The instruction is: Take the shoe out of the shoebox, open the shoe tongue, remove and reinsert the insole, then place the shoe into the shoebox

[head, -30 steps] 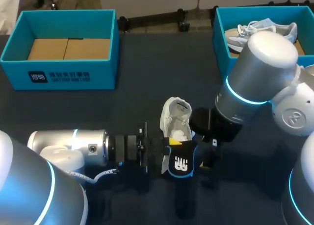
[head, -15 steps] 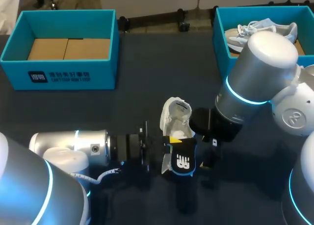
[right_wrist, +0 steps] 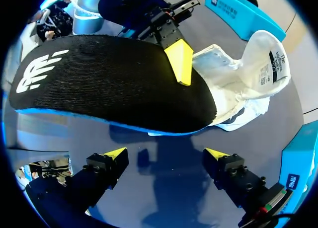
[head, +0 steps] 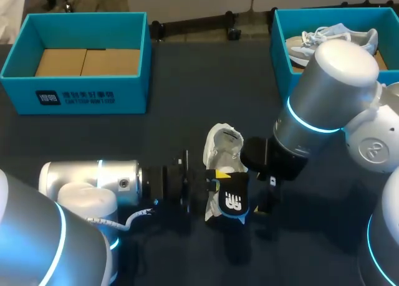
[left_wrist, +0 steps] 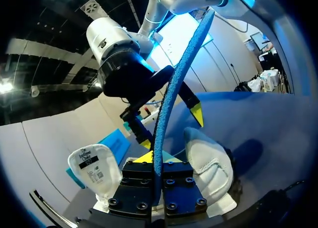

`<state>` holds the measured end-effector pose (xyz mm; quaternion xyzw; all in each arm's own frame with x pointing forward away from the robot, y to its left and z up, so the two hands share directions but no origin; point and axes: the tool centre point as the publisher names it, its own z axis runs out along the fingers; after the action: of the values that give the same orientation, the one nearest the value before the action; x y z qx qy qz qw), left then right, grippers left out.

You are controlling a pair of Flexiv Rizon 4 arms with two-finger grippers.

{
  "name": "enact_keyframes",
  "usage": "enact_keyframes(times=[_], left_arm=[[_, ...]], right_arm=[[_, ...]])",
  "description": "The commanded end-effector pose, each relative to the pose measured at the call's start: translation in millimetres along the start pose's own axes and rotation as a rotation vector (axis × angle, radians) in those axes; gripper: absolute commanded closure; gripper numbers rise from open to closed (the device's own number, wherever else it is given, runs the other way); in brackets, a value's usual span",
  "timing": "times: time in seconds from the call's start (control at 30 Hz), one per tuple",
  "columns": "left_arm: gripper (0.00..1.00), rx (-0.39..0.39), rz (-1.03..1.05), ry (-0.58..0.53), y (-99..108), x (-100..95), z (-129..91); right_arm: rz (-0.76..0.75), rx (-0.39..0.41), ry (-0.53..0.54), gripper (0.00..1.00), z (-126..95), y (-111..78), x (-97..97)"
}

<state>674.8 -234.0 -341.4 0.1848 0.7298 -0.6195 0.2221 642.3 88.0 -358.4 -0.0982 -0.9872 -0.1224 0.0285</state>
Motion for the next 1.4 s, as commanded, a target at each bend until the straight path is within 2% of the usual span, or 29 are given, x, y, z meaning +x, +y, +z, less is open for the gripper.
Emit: enact_keyframes(times=[0.03, 0.27, 0.6, 0.63, 0.67, 0.8, 1.13, 1.4], left_arm=[[1.0, -0.028, -0.003, 0.015, 10, -4.2, 7], [1.0, -0.069, -0.024, 0.016, 16, -7.6, 6], [1.0, -0.076, -0.041, 0.036, 14, -7.9, 0], [0.96, -0.075, -0.042, 0.038, 13, -7.6, -1], [0.78, -0.074, -0.041, 0.039, 12, -7.3, -1], [0.67, -0.067, -0.032, 0.046, 8, -6.7, -3], [0.65, -0.077, -0.001, 0.052, -11, -9.6, -3], [0.7, -0.166, 0.01, 0.089, -29, -8.5, 4]], right_arm=[[0.0, 0.0, -0.001, 0.0, 2, 0.5, 0.6], [0.0, 0.0, -0.001, 0.0, 2, 0.5, 0.6], [0.0, 0.0, -0.001, 0.0, 2, 0.5, 0.6], [0.0, 0.0, -0.001, 0.0, 2, 0.5, 0.6], [0.0, 0.0, -0.001, 0.0, 2, 0.5, 0.6], [0.0, 0.0, -0.001, 0.0, 2, 0.5, 0.6], [0.0, 0.0, -0.001, 0.0, 2, 0.5, 0.6], [0.0, 0.0, -0.001, 0.0, 2, 0.5, 0.6]])
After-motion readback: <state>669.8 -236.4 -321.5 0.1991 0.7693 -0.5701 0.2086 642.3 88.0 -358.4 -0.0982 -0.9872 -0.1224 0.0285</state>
